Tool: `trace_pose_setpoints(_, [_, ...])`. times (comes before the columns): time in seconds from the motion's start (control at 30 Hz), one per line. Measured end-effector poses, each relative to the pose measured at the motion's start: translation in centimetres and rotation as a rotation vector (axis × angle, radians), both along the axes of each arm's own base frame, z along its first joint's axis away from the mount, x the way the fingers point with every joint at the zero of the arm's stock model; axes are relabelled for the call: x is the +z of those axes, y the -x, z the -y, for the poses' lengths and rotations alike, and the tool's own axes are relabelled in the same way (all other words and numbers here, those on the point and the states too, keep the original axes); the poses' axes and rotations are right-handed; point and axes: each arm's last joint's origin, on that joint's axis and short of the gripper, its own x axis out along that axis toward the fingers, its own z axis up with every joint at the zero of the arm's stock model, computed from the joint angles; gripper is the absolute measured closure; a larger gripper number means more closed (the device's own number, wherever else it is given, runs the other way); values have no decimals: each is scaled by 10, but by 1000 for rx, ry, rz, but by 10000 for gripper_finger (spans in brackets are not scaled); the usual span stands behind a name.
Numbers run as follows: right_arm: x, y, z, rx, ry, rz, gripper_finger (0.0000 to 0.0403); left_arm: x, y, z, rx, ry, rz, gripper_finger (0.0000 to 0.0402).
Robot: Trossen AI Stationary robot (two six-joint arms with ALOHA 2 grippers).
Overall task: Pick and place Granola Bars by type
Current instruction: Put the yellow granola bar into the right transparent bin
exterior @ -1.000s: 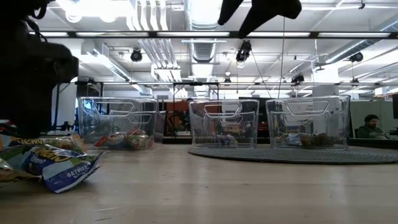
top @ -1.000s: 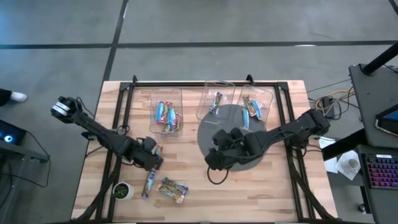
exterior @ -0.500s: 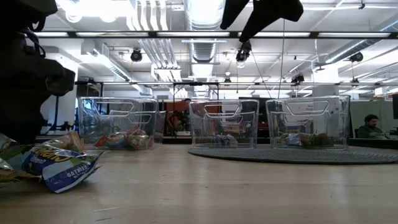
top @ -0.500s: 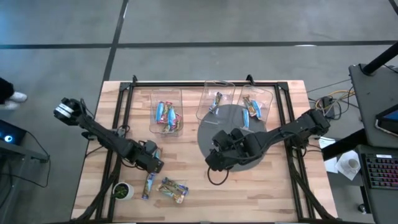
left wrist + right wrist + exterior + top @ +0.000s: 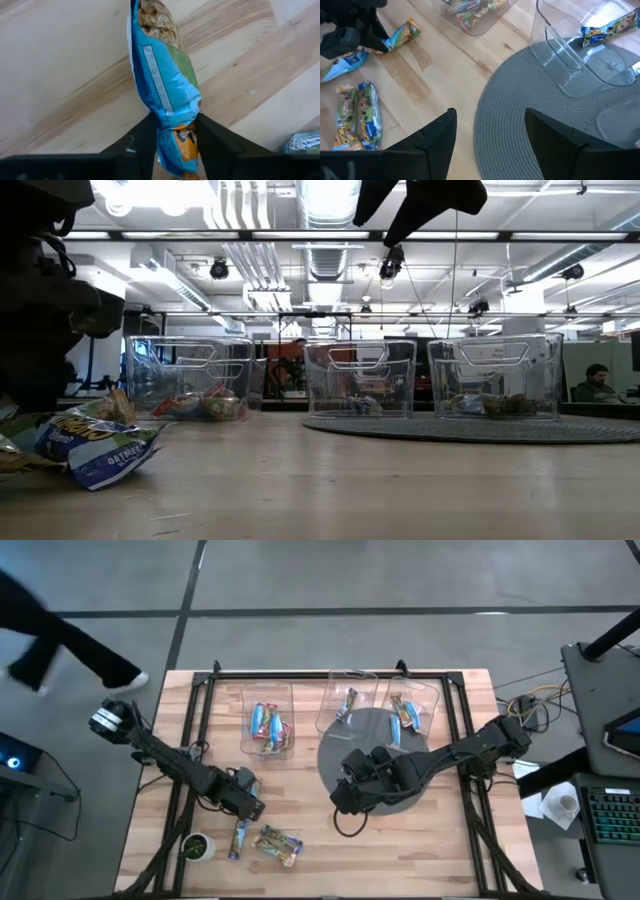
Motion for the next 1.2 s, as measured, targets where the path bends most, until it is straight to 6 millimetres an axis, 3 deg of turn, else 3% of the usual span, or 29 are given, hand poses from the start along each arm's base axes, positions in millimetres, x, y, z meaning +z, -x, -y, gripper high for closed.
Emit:
trace_pose_setpoints(0.27, [8,3,2,-31,-21,46,179,12,0,0,-71,6,98,364])
trace_pose_setpoints(0.43, [16,8,3,-31,-30,69,179,38,-4,0,-169,-35,238,383])
trace_pose_setpoints(0.73, [37,15,6,49,-59,138,179,100,-18,2,-525,-271,540,391])
trace_pose_setpoints(0.97, [47,-2,5,220,-146,257,179,117,-32,-6,-658,-382,569,391])
trace_pose_setpoints(1.2, [35,-18,12,306,-81,223,179,137,-44,-10,-762,-348,647,391])
